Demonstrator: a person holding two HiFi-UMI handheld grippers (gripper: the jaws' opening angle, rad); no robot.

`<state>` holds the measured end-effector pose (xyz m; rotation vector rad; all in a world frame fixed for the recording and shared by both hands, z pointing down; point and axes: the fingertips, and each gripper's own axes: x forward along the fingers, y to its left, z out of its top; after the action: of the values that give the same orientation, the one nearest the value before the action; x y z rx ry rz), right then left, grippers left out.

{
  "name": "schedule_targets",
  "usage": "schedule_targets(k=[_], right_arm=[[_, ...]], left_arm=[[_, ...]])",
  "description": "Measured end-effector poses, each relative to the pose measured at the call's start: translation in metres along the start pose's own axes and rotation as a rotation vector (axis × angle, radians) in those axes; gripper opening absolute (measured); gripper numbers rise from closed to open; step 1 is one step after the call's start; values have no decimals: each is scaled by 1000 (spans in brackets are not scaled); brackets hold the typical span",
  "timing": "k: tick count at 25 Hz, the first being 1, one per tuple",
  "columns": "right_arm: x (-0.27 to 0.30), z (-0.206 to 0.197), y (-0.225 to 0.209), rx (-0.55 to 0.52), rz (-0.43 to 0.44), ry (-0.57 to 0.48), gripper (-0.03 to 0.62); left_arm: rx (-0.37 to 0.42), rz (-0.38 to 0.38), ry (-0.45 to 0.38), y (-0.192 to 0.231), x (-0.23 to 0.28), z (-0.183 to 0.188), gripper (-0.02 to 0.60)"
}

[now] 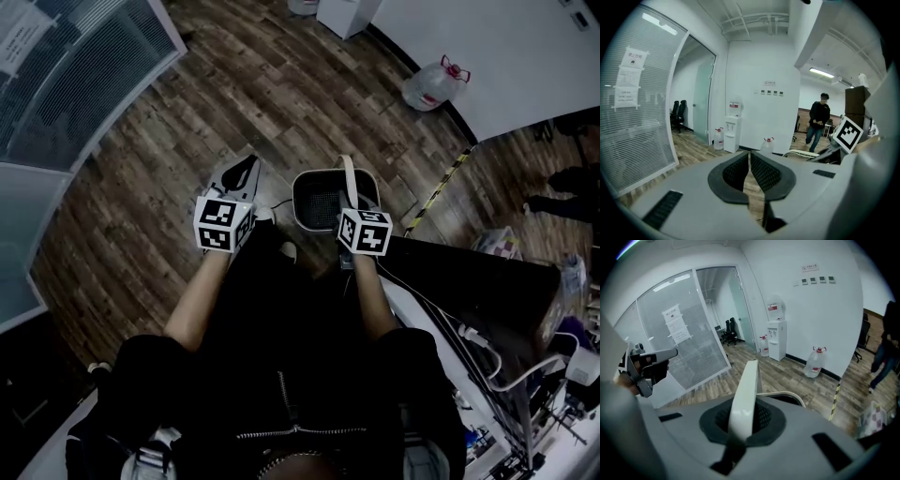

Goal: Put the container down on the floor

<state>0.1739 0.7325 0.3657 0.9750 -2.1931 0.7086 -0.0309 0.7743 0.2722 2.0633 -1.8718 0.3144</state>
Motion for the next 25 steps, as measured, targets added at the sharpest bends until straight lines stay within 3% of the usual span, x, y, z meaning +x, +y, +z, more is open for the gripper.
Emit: schedule_targets(k=[10, 25], right_arm=[[60, 59, -7, 0, 7, 5, 11], [178, 221, -28, 11, -55, -52, 11]], left_arm=[[-21, -3, -17, 49, 74, 29, 26], [16, -93, -25, 158, 220, 107, 26]])
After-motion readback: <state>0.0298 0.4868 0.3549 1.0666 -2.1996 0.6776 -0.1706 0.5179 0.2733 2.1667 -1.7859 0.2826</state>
